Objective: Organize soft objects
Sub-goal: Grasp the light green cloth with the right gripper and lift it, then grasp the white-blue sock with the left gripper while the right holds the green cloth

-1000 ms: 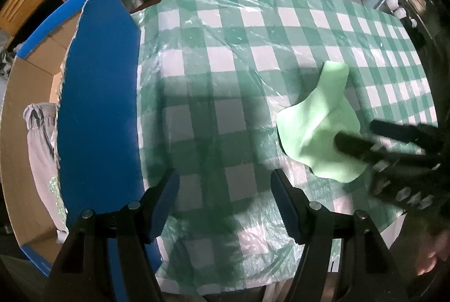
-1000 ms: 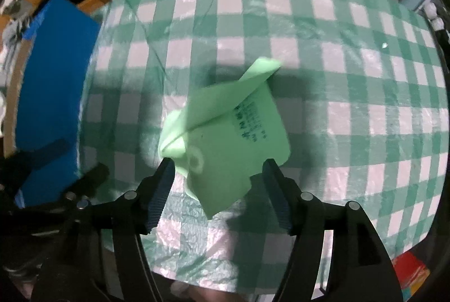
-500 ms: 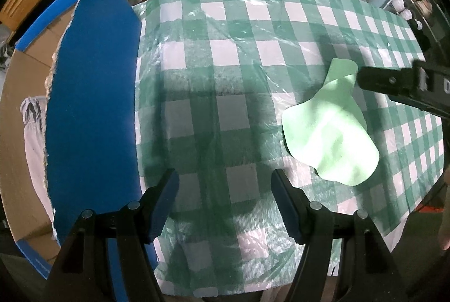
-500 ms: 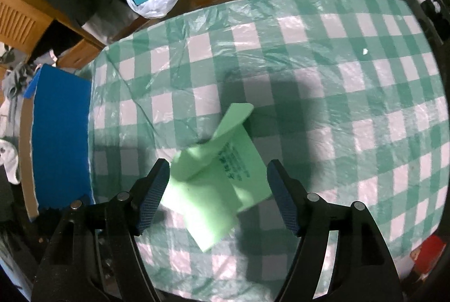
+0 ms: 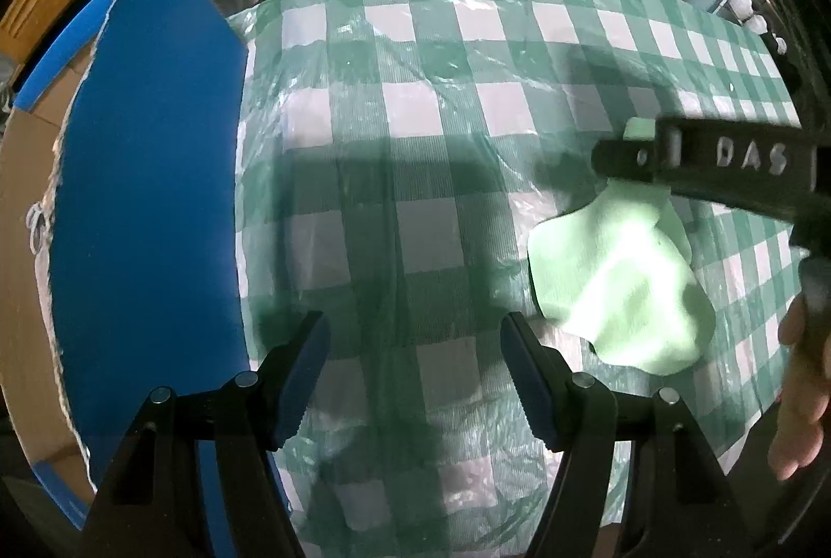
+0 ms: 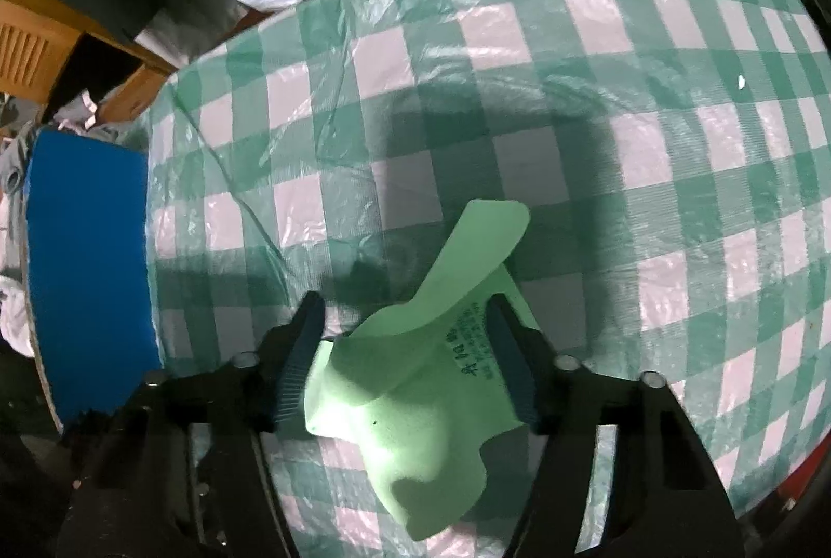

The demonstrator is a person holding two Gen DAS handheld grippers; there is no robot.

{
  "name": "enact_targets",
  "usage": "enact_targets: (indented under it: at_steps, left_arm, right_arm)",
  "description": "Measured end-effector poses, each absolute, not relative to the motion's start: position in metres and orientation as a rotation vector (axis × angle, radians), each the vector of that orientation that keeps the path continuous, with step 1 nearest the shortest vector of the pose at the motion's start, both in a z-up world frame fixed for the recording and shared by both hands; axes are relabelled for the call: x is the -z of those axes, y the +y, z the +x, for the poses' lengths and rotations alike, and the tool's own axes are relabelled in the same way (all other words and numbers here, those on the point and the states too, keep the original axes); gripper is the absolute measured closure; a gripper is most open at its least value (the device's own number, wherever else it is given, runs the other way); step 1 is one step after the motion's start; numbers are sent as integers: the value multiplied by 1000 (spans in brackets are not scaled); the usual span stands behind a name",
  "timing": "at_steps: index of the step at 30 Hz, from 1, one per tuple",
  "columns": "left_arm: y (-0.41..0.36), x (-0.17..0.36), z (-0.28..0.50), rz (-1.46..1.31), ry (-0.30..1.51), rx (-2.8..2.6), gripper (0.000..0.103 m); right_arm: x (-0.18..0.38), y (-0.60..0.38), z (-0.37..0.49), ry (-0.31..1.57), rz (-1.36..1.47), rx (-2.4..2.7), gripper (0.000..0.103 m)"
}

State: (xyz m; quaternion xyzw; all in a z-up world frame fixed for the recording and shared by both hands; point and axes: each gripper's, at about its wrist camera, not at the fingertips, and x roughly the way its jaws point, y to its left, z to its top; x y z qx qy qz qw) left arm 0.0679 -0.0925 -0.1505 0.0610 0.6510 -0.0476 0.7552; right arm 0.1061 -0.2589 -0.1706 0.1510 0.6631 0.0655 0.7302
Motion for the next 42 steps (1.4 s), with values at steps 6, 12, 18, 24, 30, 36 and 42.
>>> enact_targets:
  at_steps: [6,12,18,24,30,36,42]
  left_arm:
    - [-97,154,81,133,1418,102,34]
    - [-102,152,85,141,1414,109,34]
    - [-103,136,72,141,1393,114,34]
    - [-107,124,66,127,1379,118,33]
    - [-123,123,55,127,1377,150,33]
    - [-150,127,49,115,1397,200,33]
    - [-175,133,50,86,1422,216,32]
  right_arm:
    - [178,-259,102,1465,350,-142,91]
    - [160,-265,93,1394,350,-141,97]
    - [124,-273,74,1313,370,-180,97]
    - [82,-290,52,1216,396,-211,97]
    - [65,-313,41,1167,429,-196,97]
    - [69,-343,30,1171,419,-148,97]
    - [78,-365,22,1190,404,-118,97]
